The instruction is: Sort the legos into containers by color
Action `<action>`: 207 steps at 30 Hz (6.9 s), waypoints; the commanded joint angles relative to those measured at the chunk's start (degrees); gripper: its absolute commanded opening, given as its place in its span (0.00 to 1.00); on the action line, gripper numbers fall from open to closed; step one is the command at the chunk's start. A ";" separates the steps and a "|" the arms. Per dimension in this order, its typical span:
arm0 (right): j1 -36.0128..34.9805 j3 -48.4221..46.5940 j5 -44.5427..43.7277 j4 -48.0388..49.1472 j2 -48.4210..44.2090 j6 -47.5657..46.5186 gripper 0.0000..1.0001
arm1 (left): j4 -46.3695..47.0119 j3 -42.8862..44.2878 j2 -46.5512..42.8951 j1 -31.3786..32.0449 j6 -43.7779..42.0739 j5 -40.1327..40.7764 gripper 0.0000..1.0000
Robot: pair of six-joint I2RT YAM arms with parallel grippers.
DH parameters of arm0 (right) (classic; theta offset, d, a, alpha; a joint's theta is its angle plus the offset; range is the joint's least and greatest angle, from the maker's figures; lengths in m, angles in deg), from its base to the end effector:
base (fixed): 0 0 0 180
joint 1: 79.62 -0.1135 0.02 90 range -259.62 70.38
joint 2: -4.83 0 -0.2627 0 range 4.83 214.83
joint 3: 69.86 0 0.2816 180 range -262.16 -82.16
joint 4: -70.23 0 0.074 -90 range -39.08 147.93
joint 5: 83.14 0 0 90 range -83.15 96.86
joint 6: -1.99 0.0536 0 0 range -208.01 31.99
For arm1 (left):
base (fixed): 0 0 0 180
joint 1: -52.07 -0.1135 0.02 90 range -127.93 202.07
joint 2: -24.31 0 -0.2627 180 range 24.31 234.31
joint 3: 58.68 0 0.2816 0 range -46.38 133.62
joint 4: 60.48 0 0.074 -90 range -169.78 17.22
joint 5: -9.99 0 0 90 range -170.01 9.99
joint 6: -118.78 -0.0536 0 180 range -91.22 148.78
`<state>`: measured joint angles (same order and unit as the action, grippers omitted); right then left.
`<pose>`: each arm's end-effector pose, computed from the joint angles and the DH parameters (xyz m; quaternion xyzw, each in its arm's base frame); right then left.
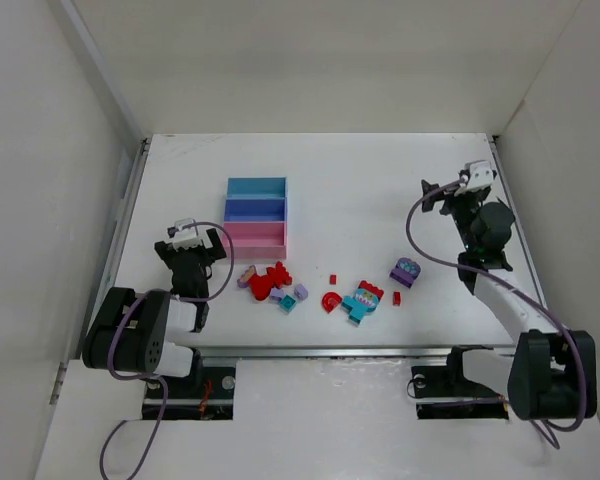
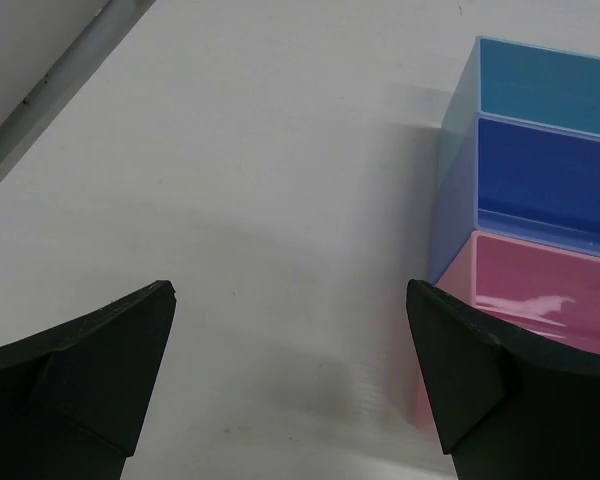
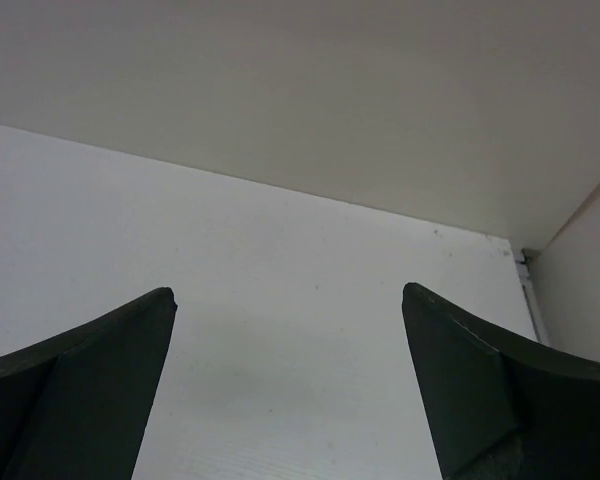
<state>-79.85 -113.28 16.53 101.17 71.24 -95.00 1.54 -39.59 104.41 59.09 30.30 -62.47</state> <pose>0.2997 0.0102 0.2618 -0.1046 0.6488 0.0109 0.7537 0.2366 -0.0129 0.1282 -0.0754 0.6971 0.0541 0.7110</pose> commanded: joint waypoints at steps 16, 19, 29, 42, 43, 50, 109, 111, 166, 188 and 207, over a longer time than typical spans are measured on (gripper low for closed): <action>-15.68 -42.62 -13.88 -67.90 -3.23 -0.42 1.00 | -57.77 29.65 -24.20 10.34 -64.67 -35.59 1.00; -15.68 -43.95 -15.98 -81.71 4.23 8.19 1.00 | -61.04 35.73 -20.87 14.32 -61.32 -22.14 1.00; -15.68 -35.24 -14.24 -89.39 11.63 22.78 1.00 | -71.42 46.91 -18.13 14.33 -31.33 -21.58 1.00; -38.16 -27.51 -5.89 -80.07 19.44 16.49 1.00 | -68.88 41.91 -19.19 14.86 -29.82 -17.81 1.00; -39.57 -27.51 -5.89 -80.59 19.98 15.78 1.00 | -68.35 41.90 -19.19 14.86 -30.34 -17.19 1.00; -42.31 -29.18 -10.81 -82.00 23.76 18.23 1.00 | -67.82 40.15 -20.32 15.91 -30.35 -17.80 1.00; -37.65 -29.27 -13.45 -79.54 29.56 22.98 0.22 | -69.49 36.37 -23.49 16.44 -30.35 -20.00 1.00; -37.65 -29.27 -13.97 -79.54 29.56 22.98 0.11 | -69.49 36.37 -23.49 16.44 -30.35 -20.00 1.00; -39.23 -52.29 -33.23 -56.78 17.44 28.34 0.00 | -76.52 75.39 12.89 18.02 -6.00 -69.40 0.19; -30.61 -49.13 -3.38 -48.46 24.90 26.94 0.00 | -83.64 65.13 2.89 8.37 -15.14 -51.48 0.00; -43.98 -58.62 21.97 -31.29 48.89 7.51 0.00 | -76.17 41.29 -28.94 0.53 -6.09 -26.15 0.00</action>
<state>-123.15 -170.50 36.92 63.14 119.70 -84.48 -77.28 2.18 75.97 59.47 22.52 -90.69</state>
